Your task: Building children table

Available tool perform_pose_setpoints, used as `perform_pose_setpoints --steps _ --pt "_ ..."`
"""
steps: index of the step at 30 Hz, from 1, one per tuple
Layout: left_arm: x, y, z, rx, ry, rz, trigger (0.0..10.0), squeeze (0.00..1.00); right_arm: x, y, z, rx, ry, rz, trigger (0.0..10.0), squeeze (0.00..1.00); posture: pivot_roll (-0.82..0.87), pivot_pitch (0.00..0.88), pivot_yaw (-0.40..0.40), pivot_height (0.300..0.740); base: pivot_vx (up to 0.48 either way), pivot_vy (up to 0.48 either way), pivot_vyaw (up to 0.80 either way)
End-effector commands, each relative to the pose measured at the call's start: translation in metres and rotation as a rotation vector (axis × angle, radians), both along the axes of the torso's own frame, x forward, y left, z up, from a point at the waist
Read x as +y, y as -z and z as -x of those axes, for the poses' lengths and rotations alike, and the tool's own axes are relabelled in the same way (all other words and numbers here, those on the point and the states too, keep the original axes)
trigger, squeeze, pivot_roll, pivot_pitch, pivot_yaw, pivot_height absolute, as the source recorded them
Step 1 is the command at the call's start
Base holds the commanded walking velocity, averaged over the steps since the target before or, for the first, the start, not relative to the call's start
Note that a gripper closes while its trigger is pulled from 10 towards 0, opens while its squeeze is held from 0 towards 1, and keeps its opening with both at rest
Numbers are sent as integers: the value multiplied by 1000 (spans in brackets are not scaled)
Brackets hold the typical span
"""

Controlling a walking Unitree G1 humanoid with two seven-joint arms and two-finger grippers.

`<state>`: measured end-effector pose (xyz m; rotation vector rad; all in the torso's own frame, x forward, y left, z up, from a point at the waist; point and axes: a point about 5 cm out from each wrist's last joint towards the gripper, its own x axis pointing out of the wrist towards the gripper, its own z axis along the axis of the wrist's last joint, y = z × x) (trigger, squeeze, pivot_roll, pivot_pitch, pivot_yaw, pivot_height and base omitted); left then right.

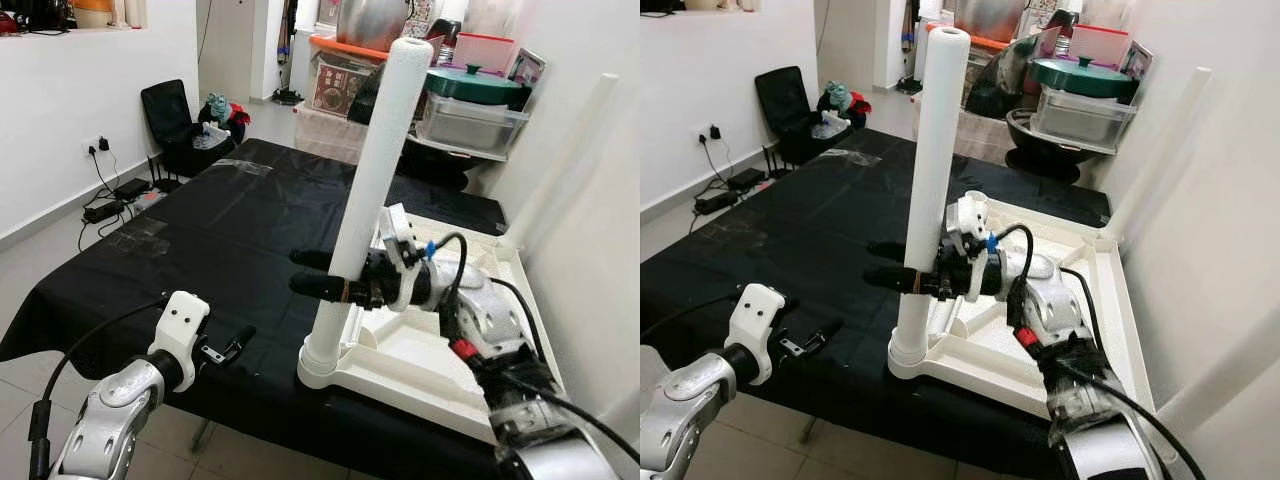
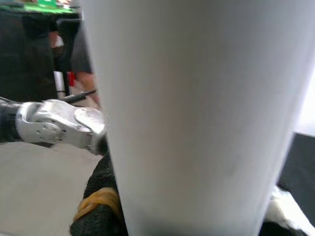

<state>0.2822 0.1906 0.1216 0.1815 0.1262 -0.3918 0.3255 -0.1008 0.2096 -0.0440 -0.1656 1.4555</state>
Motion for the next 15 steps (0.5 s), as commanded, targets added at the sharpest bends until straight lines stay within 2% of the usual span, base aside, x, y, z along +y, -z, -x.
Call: perform_pose_setpoints --steps 1,2,3,4,9,15 --pt "-1 3 0 18 -7 12 10000 0 11 50 2 129 87 147 0 0 147 0 -151 740 0 0 0" --pt "0 3 -1 17 -14 11 10000 0 8 60 -3 126 233 197 0 0 143 0 -149 740 0 0 0" --pt "0 3 -1 17 -14 11 10000 0 8 60 -3 126 233 197 0 0 143 0 -149 740 0 0 0" --pt "0 3 -2 16 -19 12 10000 0 5 64 -7 173 347 191 0 0 142 0 -148 740 0 0 0" --pt "2 4 -3 17 -32 15 10000 0 2 69 -6 205 458 198 0 0 126 0 -142 740 0 0 0" --pt "0 5 -6 19 -42 18 10000 0 1 84 -1 304 623 227 0 0 117 0 -137 740 0 0 0"
